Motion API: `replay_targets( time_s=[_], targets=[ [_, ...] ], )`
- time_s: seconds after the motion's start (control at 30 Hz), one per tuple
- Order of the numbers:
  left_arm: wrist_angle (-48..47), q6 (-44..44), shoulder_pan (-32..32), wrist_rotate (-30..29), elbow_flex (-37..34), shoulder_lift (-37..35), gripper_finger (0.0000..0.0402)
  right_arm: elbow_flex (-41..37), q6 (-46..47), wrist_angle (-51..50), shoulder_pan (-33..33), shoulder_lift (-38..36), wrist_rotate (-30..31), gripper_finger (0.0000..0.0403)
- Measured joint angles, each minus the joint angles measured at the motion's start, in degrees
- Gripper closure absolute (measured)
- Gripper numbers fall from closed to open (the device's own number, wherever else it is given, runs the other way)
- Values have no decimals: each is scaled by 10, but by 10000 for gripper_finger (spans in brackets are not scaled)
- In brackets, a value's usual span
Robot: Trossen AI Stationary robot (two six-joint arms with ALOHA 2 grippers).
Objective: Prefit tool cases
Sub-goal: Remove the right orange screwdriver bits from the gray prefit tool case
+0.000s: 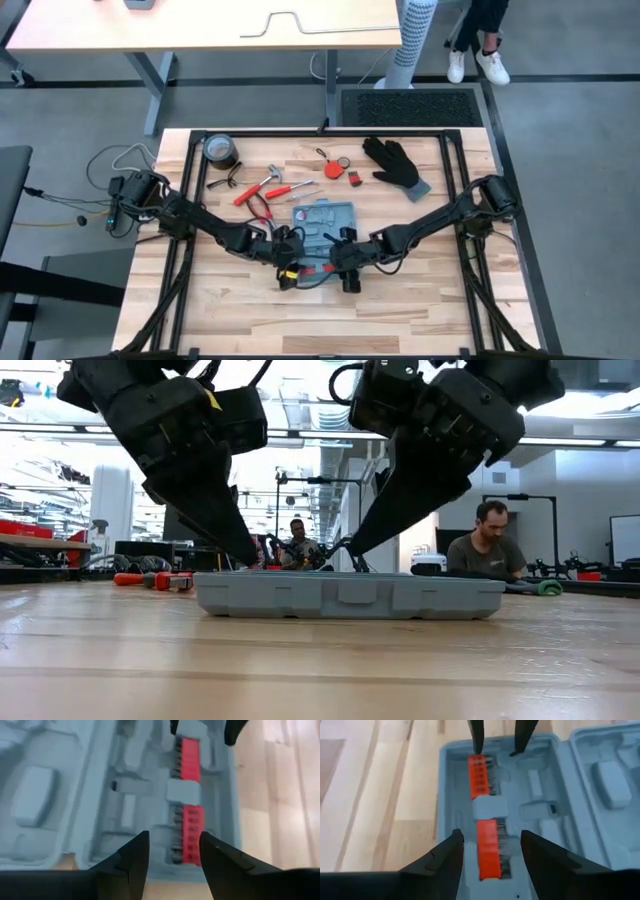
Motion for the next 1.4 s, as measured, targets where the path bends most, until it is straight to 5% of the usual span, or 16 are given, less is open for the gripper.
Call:
replay_targets(
  time_s=[0.23, 0.63, 1.4],
  targets=[
    [3, 2, 13, 9, 0, 4, 238, 0, 0, -2, -7, 0, 12, 199],
    [87, 19, 60, 108, 60, 121, 240, 0, 5, -17, -4, 0, 13, 199],
    [65, 48, 69, 105, 73, 116, 242, -1, 5, -57, 2, 0, 6, 199]
  ],
)
